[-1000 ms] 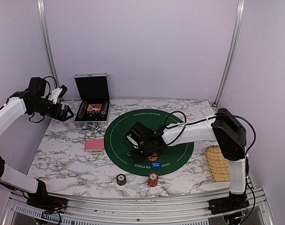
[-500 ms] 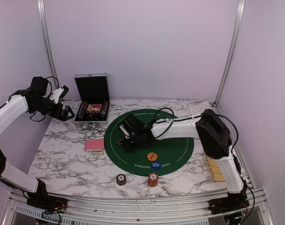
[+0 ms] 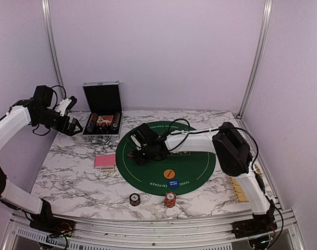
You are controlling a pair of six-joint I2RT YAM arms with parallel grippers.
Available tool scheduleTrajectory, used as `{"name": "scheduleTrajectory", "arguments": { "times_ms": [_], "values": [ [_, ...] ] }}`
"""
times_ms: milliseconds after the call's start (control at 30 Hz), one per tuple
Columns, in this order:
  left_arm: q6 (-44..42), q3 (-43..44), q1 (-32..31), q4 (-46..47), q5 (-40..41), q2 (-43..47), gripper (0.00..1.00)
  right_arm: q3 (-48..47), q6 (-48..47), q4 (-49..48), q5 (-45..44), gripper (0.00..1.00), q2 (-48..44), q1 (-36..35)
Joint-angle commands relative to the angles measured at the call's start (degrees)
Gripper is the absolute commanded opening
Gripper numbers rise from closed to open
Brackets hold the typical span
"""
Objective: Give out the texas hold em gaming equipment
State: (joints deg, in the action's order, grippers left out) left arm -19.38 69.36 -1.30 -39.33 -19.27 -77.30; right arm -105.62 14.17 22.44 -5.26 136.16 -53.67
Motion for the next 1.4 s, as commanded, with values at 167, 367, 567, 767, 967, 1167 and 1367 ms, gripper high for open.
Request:
{"name": "scheduleTrajectory", "arguments": {
  "times_ms": [167,367,567,767,967,1167,1367],
  "values": [
    [-1.3,-0.1,0.0,-2.5,-2.4,2.8,0.99,-5.8,-6.1,-1.1,6.9,0.33,3.5,0.5],
    [-1.4,0.3,-0.1,-2.5,-2.2,2.8,0.99,-7.3,-8.1,-0.8,10.4,0.34,3.7,0.8],
    [-1.5,0.2,0.0,-2.6,-1.8,3.1,0.99,-8.7,-8.4,-0.2,10.8,0.37,2.8,1.0],
    [-2.8,1.2,0.0,-4.0,-0.9,3.0,0.99,-0.4,-7.8,0.1,7.6,0.70,-5.9,1.6],
    [-3.7,1.3,0.0,-4.3,-0.7,2.8,0.99,15.1,-3.3,1.6,-0.4,0.80,-16.9,1.6],
    [-3.9,1.5,0.0,-4.3,-1.5,2.4,0.99,28.3,0.8,3.8,-1.8,0.85,-25.6,1.6],
    [-4.3,1.3,-0.1,-4.4,-1.7,2.2,0.99,35.4,5.2,3.8,-1.9,0.88,-30.2,1.3]
  ]
}}
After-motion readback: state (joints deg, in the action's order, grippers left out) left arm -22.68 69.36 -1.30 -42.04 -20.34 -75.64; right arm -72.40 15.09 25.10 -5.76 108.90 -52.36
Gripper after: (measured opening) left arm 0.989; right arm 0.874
